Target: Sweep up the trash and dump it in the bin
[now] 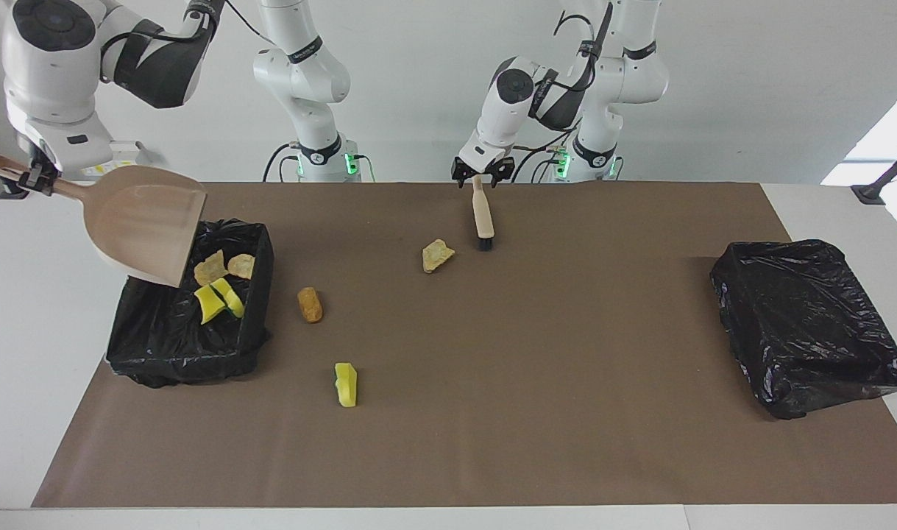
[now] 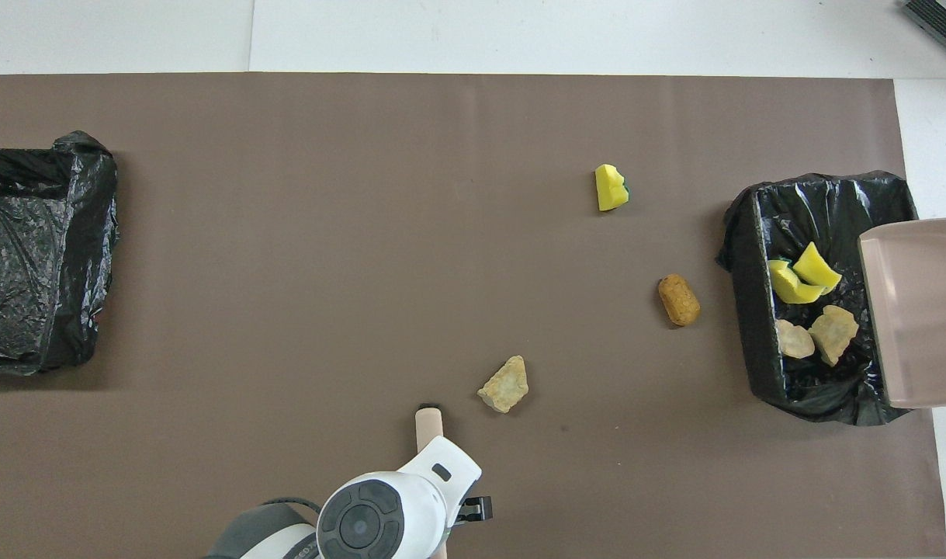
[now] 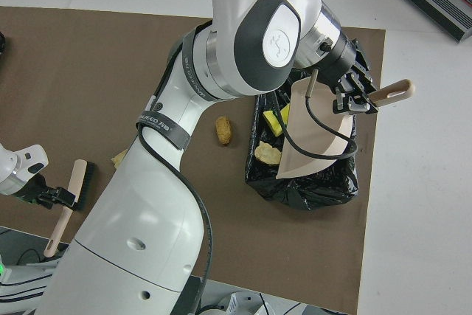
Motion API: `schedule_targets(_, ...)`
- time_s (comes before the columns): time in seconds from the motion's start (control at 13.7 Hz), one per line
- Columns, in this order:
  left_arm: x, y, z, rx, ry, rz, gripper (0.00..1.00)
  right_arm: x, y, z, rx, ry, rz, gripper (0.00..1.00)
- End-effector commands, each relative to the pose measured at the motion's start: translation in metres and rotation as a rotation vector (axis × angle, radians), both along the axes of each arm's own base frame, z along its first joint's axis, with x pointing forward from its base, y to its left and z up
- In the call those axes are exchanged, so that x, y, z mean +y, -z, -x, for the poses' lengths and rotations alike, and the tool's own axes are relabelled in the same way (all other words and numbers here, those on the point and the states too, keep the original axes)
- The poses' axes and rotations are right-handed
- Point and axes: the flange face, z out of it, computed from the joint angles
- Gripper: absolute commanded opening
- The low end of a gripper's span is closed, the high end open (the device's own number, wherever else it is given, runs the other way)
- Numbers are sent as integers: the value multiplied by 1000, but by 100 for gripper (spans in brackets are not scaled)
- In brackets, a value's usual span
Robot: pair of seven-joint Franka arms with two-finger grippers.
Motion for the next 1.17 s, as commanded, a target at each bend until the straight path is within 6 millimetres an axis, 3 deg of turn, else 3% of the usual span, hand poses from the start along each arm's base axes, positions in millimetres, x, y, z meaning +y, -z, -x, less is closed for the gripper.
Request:
schedule_targets(0.0, 6, -45, -47, -91, 48, 5, 100, 31, 9, 0, -61, 77, -99, 0)
schedule_targets(0.22, 49, -106, -112, -185, 115, -15, 100, 79, 32, -15, -134, 224, -204, 0)
schedule_targets(0.51, 118, -161, -199, -232, 159, -94, 100, 152, 84, -32, -170, 475, -303, 0)
schedule_targets(0.59, 136, -179, -217, -240, 160, -99, 100, 179, 100, -39, -174, 520, -313, 0)
schedule_targets(0.88, 205, -243, -263, -317, 122, -77, 100, 263, 144, -63, -279, 716, -373, 0)
schedule_targets(1.1, 239, -270, -284, -285, 189, -84, 100, 342, 167, -72, -366, 866, -389, 0)
